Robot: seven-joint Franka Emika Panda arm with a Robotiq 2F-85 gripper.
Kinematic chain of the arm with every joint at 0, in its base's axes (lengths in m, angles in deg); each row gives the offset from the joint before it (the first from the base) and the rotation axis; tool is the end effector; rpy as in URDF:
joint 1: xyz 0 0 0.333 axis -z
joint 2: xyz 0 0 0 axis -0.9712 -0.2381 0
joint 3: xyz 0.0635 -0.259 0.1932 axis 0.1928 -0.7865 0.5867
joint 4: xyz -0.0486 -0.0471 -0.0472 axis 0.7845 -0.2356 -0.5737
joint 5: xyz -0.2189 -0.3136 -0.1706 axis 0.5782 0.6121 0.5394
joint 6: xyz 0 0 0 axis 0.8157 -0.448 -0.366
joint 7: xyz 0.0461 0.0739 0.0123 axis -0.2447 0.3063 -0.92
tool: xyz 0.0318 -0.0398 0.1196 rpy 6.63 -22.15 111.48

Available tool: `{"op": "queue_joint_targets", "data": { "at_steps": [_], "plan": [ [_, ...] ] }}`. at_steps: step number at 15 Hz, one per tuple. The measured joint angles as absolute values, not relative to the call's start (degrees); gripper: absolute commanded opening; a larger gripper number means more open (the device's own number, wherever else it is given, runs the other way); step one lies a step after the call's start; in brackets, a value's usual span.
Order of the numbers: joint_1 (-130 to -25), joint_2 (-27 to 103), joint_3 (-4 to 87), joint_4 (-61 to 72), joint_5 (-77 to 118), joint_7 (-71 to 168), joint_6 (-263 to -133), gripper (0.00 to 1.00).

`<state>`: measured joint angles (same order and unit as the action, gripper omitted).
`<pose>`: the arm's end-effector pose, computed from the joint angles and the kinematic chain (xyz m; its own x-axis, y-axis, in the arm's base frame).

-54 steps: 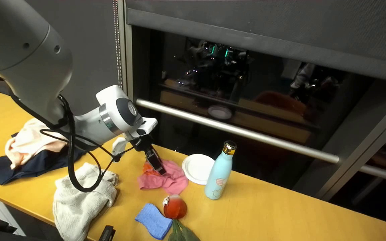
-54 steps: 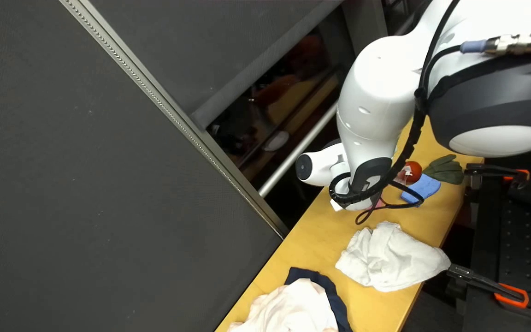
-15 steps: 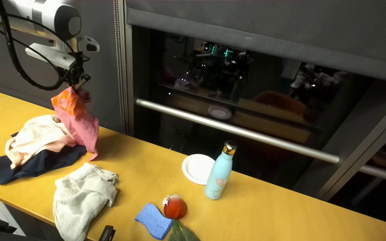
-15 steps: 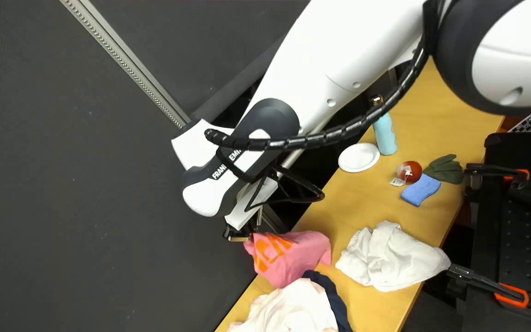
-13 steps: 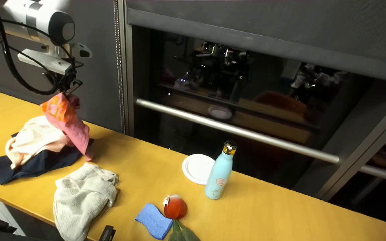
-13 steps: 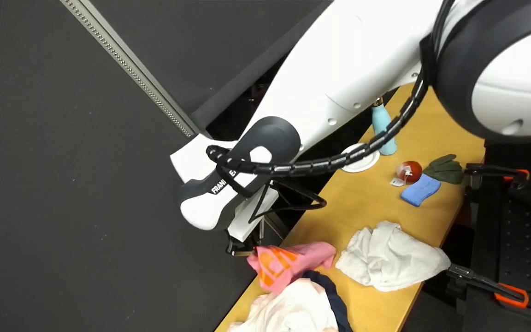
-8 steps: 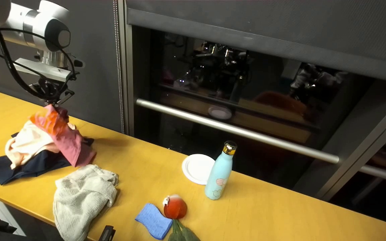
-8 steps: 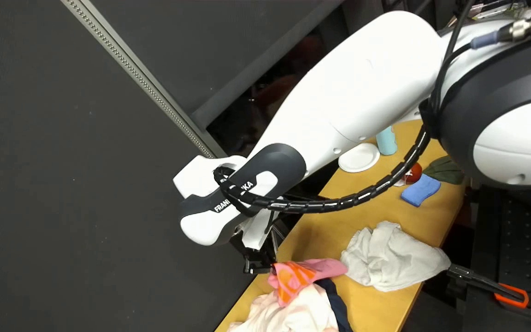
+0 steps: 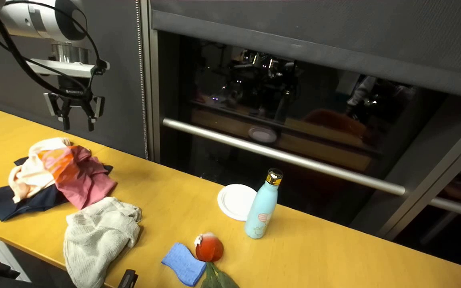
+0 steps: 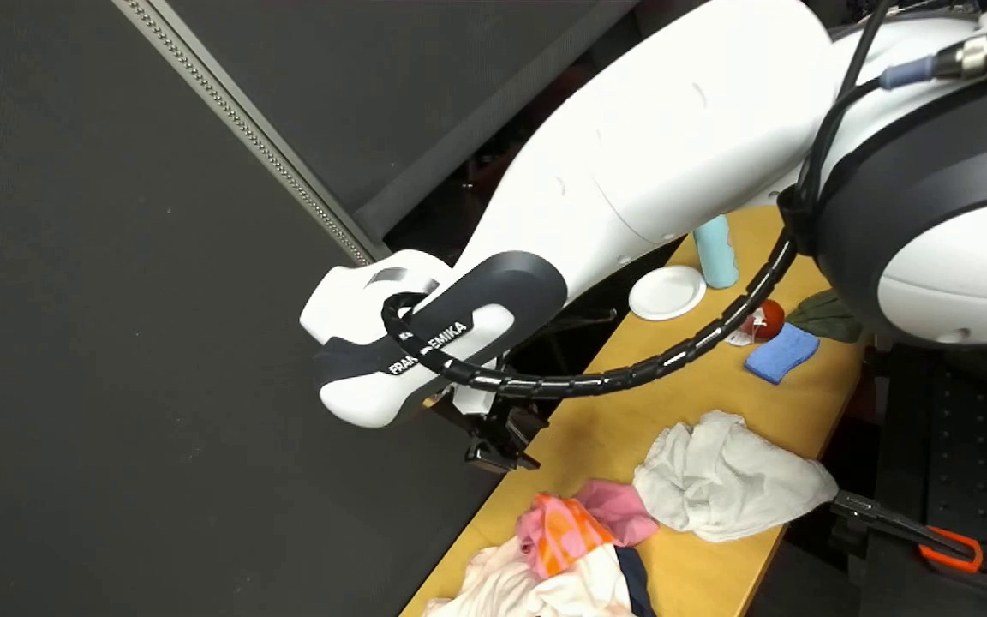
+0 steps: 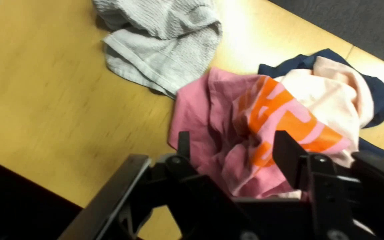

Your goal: Pile the towel and t-shirts together.

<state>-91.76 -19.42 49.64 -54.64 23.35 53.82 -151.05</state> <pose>0.7668 0.2303 0.1652 0.9017 0.3041 -0.3073 0.3270 -0.9447 0.0245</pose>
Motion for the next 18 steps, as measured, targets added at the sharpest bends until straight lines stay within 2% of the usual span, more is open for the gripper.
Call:
{"op": "queue_joint_targets", "data": {
  "at_steps": [2,9,18],
  "plan": [
    [-91.75,-18.99,47.35,-54.62,26.16,53.09,-149.59,1.0],
    [-91.69,-20.03,38.68,-46.66,34.92,45.98,-152.29,1.0],
    [-92.16,-19.46,36.75,-45.55,36.7,43.58,-153.29,1.0]
  ]
}}
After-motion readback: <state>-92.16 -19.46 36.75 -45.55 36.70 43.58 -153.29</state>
